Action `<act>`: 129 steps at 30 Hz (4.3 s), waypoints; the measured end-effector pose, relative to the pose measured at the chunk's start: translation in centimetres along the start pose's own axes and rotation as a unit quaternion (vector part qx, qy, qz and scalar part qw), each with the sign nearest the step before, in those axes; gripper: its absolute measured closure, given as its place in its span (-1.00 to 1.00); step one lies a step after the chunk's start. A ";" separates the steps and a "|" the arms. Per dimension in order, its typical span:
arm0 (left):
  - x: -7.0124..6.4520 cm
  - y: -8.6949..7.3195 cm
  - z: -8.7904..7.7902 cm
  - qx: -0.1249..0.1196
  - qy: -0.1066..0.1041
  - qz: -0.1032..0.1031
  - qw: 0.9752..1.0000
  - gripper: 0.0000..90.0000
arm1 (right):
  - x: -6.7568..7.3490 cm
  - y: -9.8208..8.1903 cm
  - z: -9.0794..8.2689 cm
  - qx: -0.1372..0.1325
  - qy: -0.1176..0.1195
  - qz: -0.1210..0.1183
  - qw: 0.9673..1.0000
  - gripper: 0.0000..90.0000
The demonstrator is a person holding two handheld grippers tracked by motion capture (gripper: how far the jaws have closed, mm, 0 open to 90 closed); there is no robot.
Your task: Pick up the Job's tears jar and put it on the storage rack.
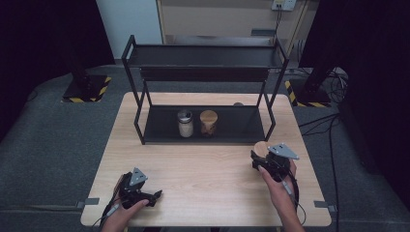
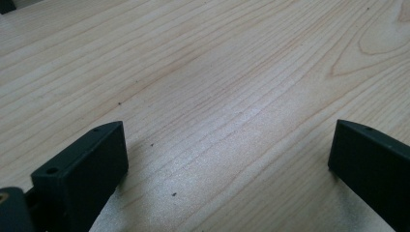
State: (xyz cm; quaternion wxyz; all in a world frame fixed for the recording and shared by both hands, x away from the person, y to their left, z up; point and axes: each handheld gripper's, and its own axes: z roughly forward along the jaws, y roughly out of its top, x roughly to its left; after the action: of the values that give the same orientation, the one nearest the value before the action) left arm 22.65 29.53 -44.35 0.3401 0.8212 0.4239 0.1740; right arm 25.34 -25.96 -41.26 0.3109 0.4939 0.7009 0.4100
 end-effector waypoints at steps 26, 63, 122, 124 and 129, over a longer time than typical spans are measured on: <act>0.0 0.0 0.0 0.000 0.000 0.000 1.000 -1.00 | 1.9 1.2 1.2 0.001 0.023 -0.014 1.000 -0.42; 0.0 0.0 0.0 0.000 -0.001 0.000 1.000 -1.00 | 3.7 2.3 2.6 -0.003 0.040 -0.018 0.999 -0.42; 0.1 0.0 0.0 0.001 -0.002 0.001 1.000 -1.00 | 4.6 7.1 7.1 -0.017 0.026 -0.006 0.999 -0.42; 0.1 0.0 0.0 0.001 -0.002 0.001 1.000 -1.00 | 4.6 7.3 7.3 -0.018 0.023 -0.004 1.000 -0.42; 0.1 0.0 0.0 0.000 -0.002 0.001 1.000 -1.00 | 4.7 7.4 8.0 -0.018 0.023 -0.001 1.000 -0.42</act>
State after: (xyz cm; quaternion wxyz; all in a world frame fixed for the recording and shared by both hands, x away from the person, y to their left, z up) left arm 22.72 29.60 -44.34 0.3405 0.8222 0.4223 0.1724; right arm 33.84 -18.08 -38.60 0.3044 0.4779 0.7009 0.4333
